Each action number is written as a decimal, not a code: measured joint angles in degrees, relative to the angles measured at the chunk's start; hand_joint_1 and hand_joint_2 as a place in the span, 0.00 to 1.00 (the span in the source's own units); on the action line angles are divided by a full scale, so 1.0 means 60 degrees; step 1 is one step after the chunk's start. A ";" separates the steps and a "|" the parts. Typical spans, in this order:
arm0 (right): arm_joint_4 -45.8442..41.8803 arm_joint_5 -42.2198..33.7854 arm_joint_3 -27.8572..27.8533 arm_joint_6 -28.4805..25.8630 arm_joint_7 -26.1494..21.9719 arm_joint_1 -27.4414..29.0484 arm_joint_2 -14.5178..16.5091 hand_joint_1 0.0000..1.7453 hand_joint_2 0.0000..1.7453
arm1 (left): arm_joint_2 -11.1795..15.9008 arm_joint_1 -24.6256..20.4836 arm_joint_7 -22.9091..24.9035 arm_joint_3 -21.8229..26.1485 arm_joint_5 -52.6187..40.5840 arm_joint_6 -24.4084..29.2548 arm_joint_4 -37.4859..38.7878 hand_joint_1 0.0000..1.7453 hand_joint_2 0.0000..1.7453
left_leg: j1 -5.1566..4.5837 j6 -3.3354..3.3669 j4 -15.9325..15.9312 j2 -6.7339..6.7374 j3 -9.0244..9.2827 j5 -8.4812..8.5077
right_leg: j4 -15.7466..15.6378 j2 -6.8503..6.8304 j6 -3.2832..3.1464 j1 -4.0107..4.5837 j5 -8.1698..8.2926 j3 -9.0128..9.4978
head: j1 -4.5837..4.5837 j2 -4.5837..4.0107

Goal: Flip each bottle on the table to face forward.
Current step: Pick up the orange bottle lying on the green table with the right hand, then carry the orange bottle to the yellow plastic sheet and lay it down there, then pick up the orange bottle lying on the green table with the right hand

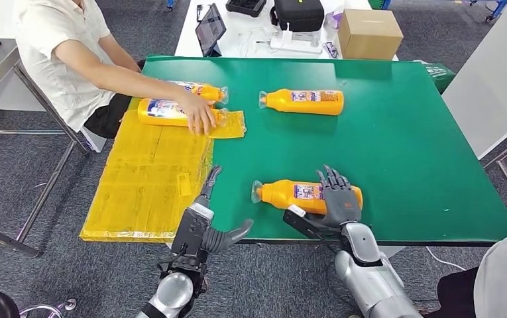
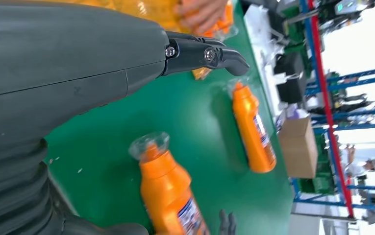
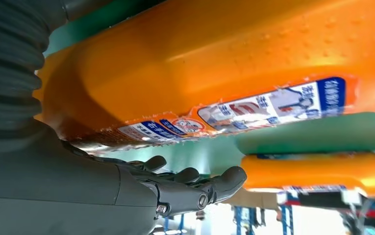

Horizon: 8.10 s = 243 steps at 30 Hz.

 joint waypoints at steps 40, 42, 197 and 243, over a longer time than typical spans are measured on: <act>-0.0790 -0.2573 0.1443 0.1708 -0.0893 -0.0152 -0.1157 1.00 1.00 | 0.0066 0.0102 0.0326 -0.0226 0.1781 -0.0643 -0.0254 0.00 1.00 | -0.0005 0.0035 0.0001 0.0010 0.0102 -0.0010 | -0.0021 0.0012 0.0022 -0.0003 0.0005 0.0109 | 0.0001 0.0000; -0.0874 -0.3045 0.1365 0.1615 -0.1278 -0.0088 -0.1081 1.00 1.00 | 0.0016 0.0103 0.0384 -0.0189 0.2368 -0.0656 -0.0240 0.00 1.00 | -0.0003 0.0034 0.0000 0.0019 0.0103 -0.0011 | -0.0021 0.0020 0.0016 0.0001 0.0009 0.0103 | 0.0001 0.0000; -0.4942 -0.9077 0.0500 -0.2035 -0.6180 0.3093 0.2455 0.00 0.00 | 0.0930 -0.4463 0.0375 0.1872 -0.4866 -0.1906 0.6877 0.00 1.00 | -0.0004 0.0015 -0.0004 -0.0037 0.0002 0.0021 | 0.0010 -0.0016 0.0012 -0.0005 0.0009 0.0026 | 0.0010 0.0000; -0.2612 -0.1038 0.0311 -0.2214 -0.1645 0.2022 -0.1003 0.00 1.00 | 0.0483 0.1313 -0.1524 0.0156 0.3118 -0.1392 -0.1808 0.00 1.00 | -0.0018 0.0028 0.0001 -0.0055 -0.0093 0.0019 | 0.0003 -0.0032 0.0018 -0.0022 0.0007 -0.0064 | 0.0003 0.0000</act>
